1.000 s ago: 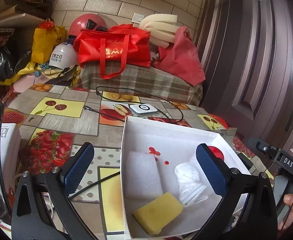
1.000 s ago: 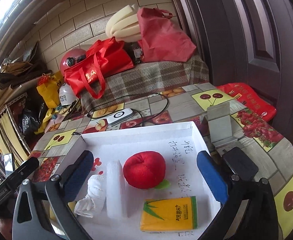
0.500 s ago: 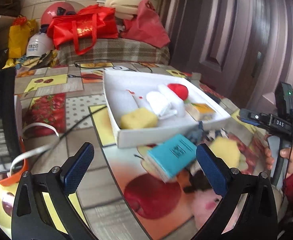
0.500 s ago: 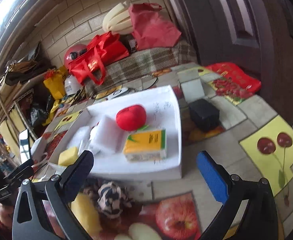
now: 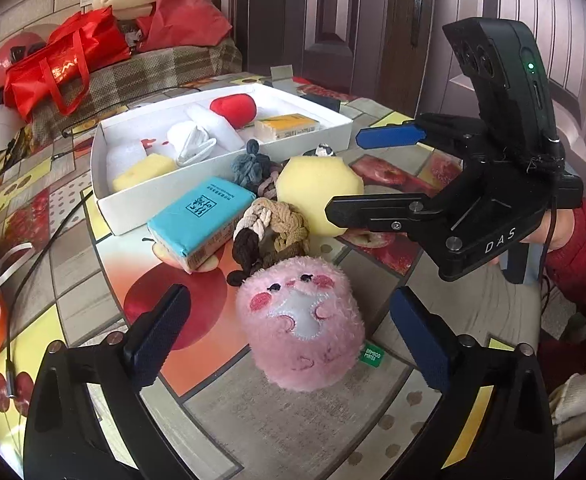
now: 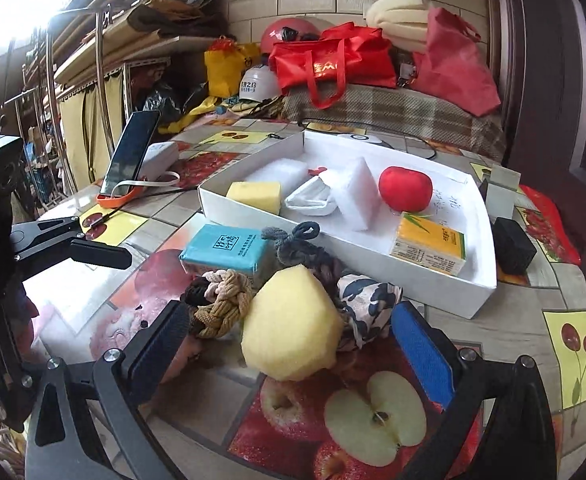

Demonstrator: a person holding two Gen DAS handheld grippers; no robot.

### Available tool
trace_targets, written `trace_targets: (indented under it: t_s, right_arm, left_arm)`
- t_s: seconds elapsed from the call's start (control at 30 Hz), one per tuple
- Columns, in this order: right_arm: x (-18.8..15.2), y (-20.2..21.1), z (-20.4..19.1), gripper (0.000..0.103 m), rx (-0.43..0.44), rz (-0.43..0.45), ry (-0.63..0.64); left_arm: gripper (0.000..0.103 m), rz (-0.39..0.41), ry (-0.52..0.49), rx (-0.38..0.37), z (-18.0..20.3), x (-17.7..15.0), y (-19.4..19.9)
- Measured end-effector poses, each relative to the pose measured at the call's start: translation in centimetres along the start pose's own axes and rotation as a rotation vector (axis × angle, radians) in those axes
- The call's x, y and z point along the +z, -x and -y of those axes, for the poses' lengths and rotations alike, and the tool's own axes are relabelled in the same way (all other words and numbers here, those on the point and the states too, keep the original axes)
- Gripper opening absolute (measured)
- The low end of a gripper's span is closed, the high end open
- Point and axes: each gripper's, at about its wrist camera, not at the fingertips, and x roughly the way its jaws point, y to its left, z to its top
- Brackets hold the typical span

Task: Organize soft objects
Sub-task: 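Move both open tools back toward the remaining soft items on the table, then grasp the pink plush with the left tool while the right tool grasps the yellow octagonal sponge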

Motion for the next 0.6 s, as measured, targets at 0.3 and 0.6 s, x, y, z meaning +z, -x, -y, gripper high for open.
trace_targets:
  t_s: [0.3, 0.6]
  right_arm:
    - [-0.3, -1.6, -1.4, 0.091, -0.033, -0.078, 0.121]
    - [-0.7, -3.0, -2.7, 0.086, -0.081, -0.144, 0.195]
  left_arm:
    - [0.081, -0.048, -0.033, -0.014, 0.6, -0.3, -0.9]
    - [0.081, -0.126, -0.018, 0.004, 0.3, -0.5, -2.5]
